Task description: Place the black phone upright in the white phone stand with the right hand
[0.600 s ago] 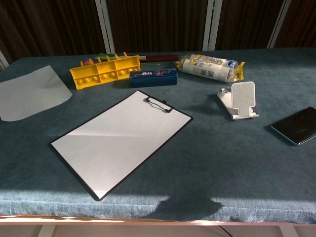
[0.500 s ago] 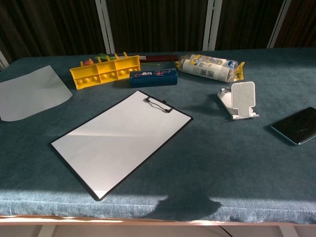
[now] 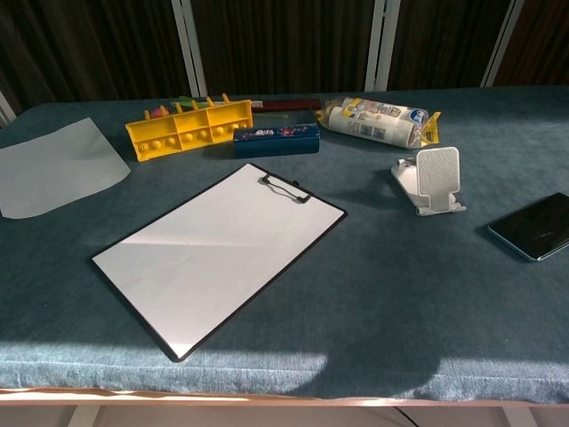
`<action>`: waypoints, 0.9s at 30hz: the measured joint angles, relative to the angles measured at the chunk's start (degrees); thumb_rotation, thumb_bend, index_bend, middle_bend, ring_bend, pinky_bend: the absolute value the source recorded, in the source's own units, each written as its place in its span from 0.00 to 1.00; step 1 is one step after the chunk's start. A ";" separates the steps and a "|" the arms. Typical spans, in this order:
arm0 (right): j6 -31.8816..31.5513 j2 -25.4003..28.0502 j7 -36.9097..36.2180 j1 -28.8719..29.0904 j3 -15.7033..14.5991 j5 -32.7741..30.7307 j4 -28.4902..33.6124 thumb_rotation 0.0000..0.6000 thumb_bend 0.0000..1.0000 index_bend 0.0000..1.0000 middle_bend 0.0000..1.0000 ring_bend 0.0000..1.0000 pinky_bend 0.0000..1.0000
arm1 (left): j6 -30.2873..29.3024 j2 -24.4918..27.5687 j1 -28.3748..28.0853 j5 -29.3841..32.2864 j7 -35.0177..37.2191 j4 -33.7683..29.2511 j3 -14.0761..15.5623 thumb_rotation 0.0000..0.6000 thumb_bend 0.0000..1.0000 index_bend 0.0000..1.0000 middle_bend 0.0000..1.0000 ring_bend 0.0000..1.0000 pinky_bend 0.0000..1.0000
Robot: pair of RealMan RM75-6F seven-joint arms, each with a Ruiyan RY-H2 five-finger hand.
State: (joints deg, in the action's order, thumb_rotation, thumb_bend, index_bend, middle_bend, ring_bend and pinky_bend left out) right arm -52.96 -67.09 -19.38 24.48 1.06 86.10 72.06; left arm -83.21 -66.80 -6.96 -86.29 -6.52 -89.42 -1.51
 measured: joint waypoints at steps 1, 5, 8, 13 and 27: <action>1.12 -0.42 -1.85 1.30 -0.26 1.05 -2.00 1.00 0.33 0.03 0.07 0.00 0.00 | 0.25 -0.05 -0.09 0.17 -0.22 -0.01 -0.04 1.00 0.39 0.00 0.00 0.00 0.05; 5.26 -1.91 -6.78 6.14 -2.18 5.96 -7.96 1.00 0.33 0.07 0.10 0.00 0.00 | 1.18 -0.35 -0.52 0.50 -0.88 0.02 -0.09 1.00 0.38 0.00 0.00 0.00 0.05; 7.95 -2.56 -7.65 8.74 -3.52 7.71 -9.94 1.00 0.33 0.09 0.11 0.00 0.00 | 2.26 -0.62 -0.94 0.86 -1.61 0.05 -0.05 1.00 0.38 0.00 0.00 0.00 0.05; 11.61 -3.35 -9.89 11.89 -6.10 9.46 -10.75 1.00 0.33 0.11 0.12 0.00 0.00 | 3.02 -0.93 -1.37 1.11 -2.67 -0.20 0.15 1.00 0.39 0.00 0.00 0.00 0.05; 11.36 -6.73 -11.67 13.74 -8.29 9.95 -13.67 1.00 0.33 0.26 0.21 0.00 0.00 | 3.09 -1.00 -1.47 1.59 -2.94 -0.31 0.11 1.00 0.39 0.00 0.00 0.00 0.05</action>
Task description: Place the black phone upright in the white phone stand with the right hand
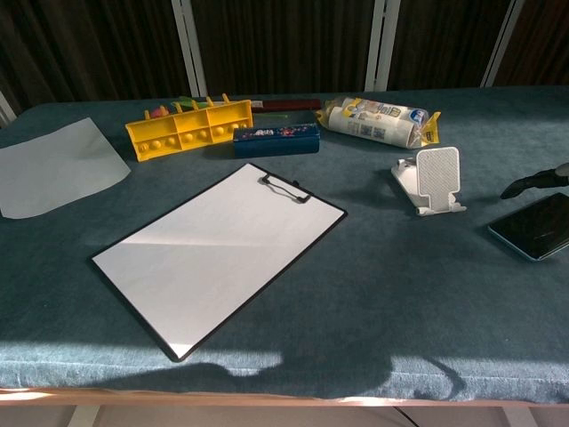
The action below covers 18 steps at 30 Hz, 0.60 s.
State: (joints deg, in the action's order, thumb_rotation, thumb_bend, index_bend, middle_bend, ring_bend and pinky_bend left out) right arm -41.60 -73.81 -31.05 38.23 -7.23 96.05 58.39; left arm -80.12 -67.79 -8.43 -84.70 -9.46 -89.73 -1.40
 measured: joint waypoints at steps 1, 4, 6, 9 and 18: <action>0.00 -0.24 0.05 0.09 -0.08 -0.03 -0.28 1.00 0.33 0.27 0.22 0.00 0.00 | -0.05 0.03 0.02 -0.03 0.06 -0.01 0.01 1.00 0.39 0.00 0.00 0.00 0.05; 0.15 -0.89 0.34 0.45 -0.37 -0.26 -0.97 1.00 0.33 0.31 0.24 0.00 0.00 | -0.32 0.13 0.13 -0.16 0.27 -0.06 0.07 1.00 0.39 0.00 0.00 0.00 0.05; 0.29 -1.03 0.63 0.61 -0.51 -0.44 -1.15 1.00 0.33 0.33 0.26 0.00 0.00 | -0.59 0.19 0.21 -0.30 0.43 -0.07 0.08 1.00 0.39 0.00 0.00 0.00 0.05; 0.35 -1.25 1.29 0.71 -0.58 -0.81 -1.56 1.00 0.33 0.34 0.26 0.00 0.00 | -0.80 0.25 0.33 -0.44 0.49 -0.09 0.17 1.00 0.39 0.00 0.00 0.00 0.05; 1.46 -2.54 2.79 0.94 -0.68 -2.46 -3.33 1.00 0.33 0.34 0.27 0.00 0.00 | -0.82 0.33 0.36 -0.33 0.55 -0.14 0.17 1.00 0.39 0.00 0.00 0.00 0.05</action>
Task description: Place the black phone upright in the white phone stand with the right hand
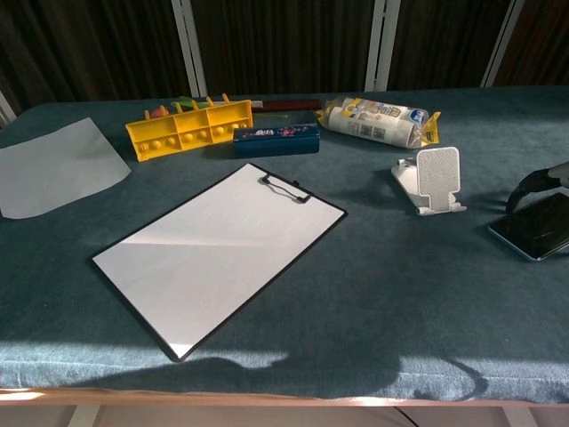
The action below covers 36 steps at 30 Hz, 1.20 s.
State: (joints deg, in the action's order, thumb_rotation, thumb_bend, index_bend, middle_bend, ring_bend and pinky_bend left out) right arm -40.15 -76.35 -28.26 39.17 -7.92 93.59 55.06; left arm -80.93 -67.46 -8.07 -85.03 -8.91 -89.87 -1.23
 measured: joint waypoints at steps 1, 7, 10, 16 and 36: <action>0.03 -0.03 -0.06 0.00 0.00 -0.15 -0.05 1.00 0.33 0.35 0.27 0.00 0.00 | 0.02 0.01 -0.01 0.00 0.03 0.00 0.00 1.00 0.39 0.00 0.00 0.00 0.05; -0.35 -0.13 -0.30 -0.19 -0.20 -0.56 -0.26 1.00 0.33 0.42 0.31 0.03 0.00 | 0.15 0.02 -0.11 -0.07 0.06 0.05 0.04 1.00 0.39 0.00 0.00 0.00 0.05; -0.43 -0.22 -0.18 -0.29 -0.31 -0.64 -0.39 1.00 0.33 0.46 0.32 0.06 0.00 | 0.14 0.03 -0.11 -0.07 0.08 0.04 0.05 1.00 0.39 0.00 0.00 0.00 0.05; -0.94 -0.48 0.72 -0.65 -0.20 -1.10 -0.95 1.00 0.33 0.55 0.38 0.13 0.04 | 0.20 0.11 -0.12 -0.13 0.23 0.00 0.11 1.00 0.38 0.00 0.00 0.00 0.05; -3.74 1.08 15.18 -2.92 1.57 -4.48 5.05 1.00 0.33 0.75 0.54 0.34 0.22 | -0.61 0.69 0.25 -0.99 1.28 -0.21 0.46 1.00 0.39 0.00 0.00 0.00 0.05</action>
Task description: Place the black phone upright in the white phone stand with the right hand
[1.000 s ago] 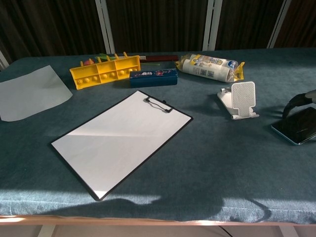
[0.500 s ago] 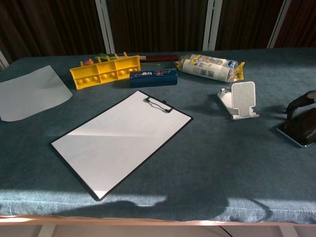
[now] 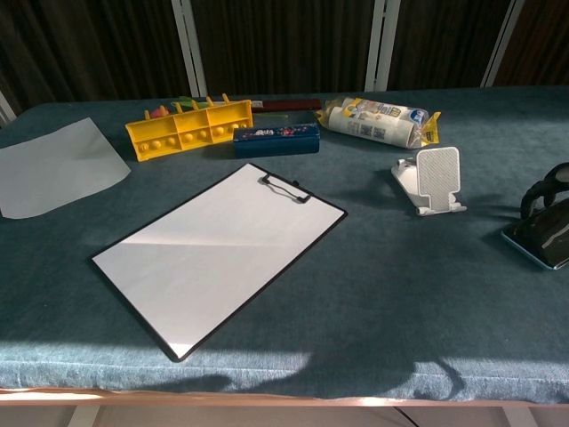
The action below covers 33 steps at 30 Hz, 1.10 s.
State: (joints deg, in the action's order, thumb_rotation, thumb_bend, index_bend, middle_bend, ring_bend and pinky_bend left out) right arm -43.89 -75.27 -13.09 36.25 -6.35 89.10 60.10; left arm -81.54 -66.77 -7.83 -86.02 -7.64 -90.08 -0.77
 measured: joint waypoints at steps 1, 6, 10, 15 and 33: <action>-0.11 -0.01 0.26 -0.09 0.07 -0.07 0.06 1.00 0.33 0.76 0.55 0.36 0.24 | -0.02 0.02 0.02 0.00 0.05 0.02 0.00 1.00 0.39 0.00 0.00 0.00 0.05; -0.96 -0.58 0.96 -0.62 0.44 -0.39 -0.21 1.00 0.33 0.78 0.60 0.44 0.31 | 0.03 0.00 -0.01 0.01 0.05 0.07 -0.02 1.00 0.39 0.00 0.00 0.00 0.05; -1.22 -1.65 0.51 -0.98 0.38 -0.34 -1.31 1.00 0.33 0.79 0.64 0.50 0.40 | 0.08 0.00 -0.02 0.01 0.07 0.04 -0.02 1.00 0.39 0.00 0.00 0.00 0.05; -3.16 -2.81 -0.42 -1.50 0.33 0.46 -3.07 1.00 0.33 0.87 0.70 0.55 0.47 | 0.23 -0.01 -0.07 0.13 0.05 0.04 -0.06 1.00 0.38 0.00 0.00 0.00 0.05; -13.83 -1.32 11.59 -2.15 2.96 3.43 -3.15 1.00 0.36 0.99 0.79 0.65 0.56 | 0.38 0.25 -0.16 -0.20 0.77 -0.02 0.06 1.00 0.39 0.00 0.00 0.00 0.05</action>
State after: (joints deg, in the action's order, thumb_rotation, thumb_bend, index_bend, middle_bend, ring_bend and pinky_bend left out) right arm -57.72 -76.59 -1.50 34.10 -3.39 92.53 56.95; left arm -81.16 -66.51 -7.99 -86.21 -6.87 -90.10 -0.71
